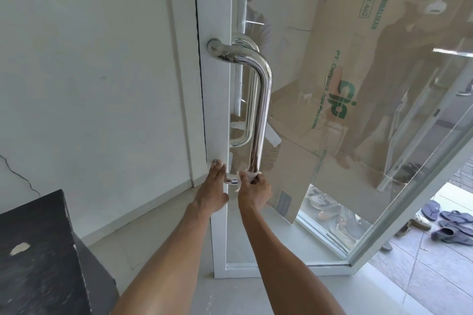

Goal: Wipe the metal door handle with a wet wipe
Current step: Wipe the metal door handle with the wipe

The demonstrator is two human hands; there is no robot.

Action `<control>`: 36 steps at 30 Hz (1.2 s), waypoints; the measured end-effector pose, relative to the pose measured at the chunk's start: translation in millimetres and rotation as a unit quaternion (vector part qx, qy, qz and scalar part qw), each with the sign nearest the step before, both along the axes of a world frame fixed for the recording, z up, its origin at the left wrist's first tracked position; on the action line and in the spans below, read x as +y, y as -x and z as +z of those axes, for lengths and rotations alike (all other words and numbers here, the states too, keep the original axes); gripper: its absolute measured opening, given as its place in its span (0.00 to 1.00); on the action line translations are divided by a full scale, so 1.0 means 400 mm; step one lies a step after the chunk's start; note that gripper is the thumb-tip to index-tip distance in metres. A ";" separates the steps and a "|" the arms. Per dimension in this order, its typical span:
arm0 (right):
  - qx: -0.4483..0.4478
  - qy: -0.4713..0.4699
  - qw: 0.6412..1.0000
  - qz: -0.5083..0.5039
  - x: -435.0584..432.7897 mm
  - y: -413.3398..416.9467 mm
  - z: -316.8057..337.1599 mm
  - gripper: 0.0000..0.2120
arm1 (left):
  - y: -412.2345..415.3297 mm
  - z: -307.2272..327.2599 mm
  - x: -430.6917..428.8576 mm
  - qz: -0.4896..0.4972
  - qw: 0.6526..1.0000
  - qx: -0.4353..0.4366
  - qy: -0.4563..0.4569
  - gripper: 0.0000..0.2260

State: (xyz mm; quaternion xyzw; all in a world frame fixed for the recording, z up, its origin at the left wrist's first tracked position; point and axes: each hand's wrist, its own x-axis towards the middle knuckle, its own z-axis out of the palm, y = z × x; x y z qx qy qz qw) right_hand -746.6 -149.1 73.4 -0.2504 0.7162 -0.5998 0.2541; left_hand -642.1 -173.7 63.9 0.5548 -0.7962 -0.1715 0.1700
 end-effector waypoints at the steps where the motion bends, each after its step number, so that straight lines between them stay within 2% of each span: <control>1: -0.026 -0.010 1.000 0.000 -0.005 -0.006 0.002 0.11 | 0.000 0.001 -0.002 -0.002 1.000 0.000 -0.004 0.39; 4: -0.137 -0.048 0.989 0.005 -0.013 -0.012 0.013 0.11 | -0.002 0.003 -0.008 -0.007 1.000 -0.003 -0.018 0.39; 7: -0.249 -0.086 0.963 0.048 -0.010 0.002 0.024 0.11 | -0.001 0.007 -0.007 -0.005 1.000 -0.002 -0.024 0.38; 9: -0.263 -0.101 0.957 0.073 -0.010 0.011 0.030 0.12 | 0.002 0.017 0.000 -0.008 0.999 0.000 -0.031 0.38; 12: -0.267 -0.106 0.954 0.081 -0.007 0.020 0.038 0.21 | 0.010 0.041 0.032 -0.002 0.998 0.053 -0.022 0.37; 15: -0.268 -0.120 0.951 0.097 0.001 0.023 0.050 0.24 | 0.022 0.056 0.089 0.075 0.991 0.089 0.059 0.34; 17: -0.262 -0.144 0.949 0.101 0.008 0.028 0.065 0.24 | 0.040 0.068 0.115 0.131 0.978 0.122 0.110 0.28; 18: -0.257 -0.153 0.949 0.099 0.010 0.033 0.070 0.24 | 0.053 0.073 0.121 0.173 0.967 0.153 0.106 0.23; 19: -0.252 -0.160 0.949 0.099 0.015 0.038 0.075 0.24 | 0.064 0.081 0.123 0.227 0.952 0.190 0.075 0.17; 21: -0.240 -0.170 0.950 0.108 0.021 0.045 0.073 0.21 | 0.079 0.091 0.118 0.336 0.901 0.265 -0.076 0.11; 23: -0.226 -0.172 0.952 0.117 0.032 0.051 0.071 0.19 | 0.089 0.093 0.116 0.375 0.817 0.370 -0.234 0.14; 24: -0.218 -0.173 0.953 0.121 0.035 0.056 0.071 0.19 | 0.098 0.093 0.120 0.376 0.778 0.422 -0.276 0.15; 26: -0.203 -0.182 0.953 0.132 0.035 0.062 0.067 0.20 | 0.122 0.089 0.131 0.401 0.698 0.509 -0.305 0.17; 29: -0.194 -0.191 0.952 0.139 0.038 0.067 0.064 0.21 | 0.170 0.082 0.145 0.429 0.521 0.651 -0.347 0.17; 30: -0.193 -0.192 0.952 0.140 0.038 0.068 0.062 0.21 | 0.188 0.087 0.145 0.404 0.488 0.688 -0.353 0.16; 32: -0.179 -0.192 0.954 0.146 0.043 0.073 0.062 0.19 | 0.210 0.098 0.146 0.372 0.483 0.715 -0.342 0.13; 34: -0.149 -0.185 0.960 0.150 0.048 0.081 0.071 0.17 | 0.217 0.097 0.149 0.383 0.518 0.693 -0.323 0.13; 36: -0.108 -0.129 0.976 0.139 0.050 0.087 0.079 0.16 | 0.215 0.088 0.154 0.375 0.560 0.661 -0.329 0.11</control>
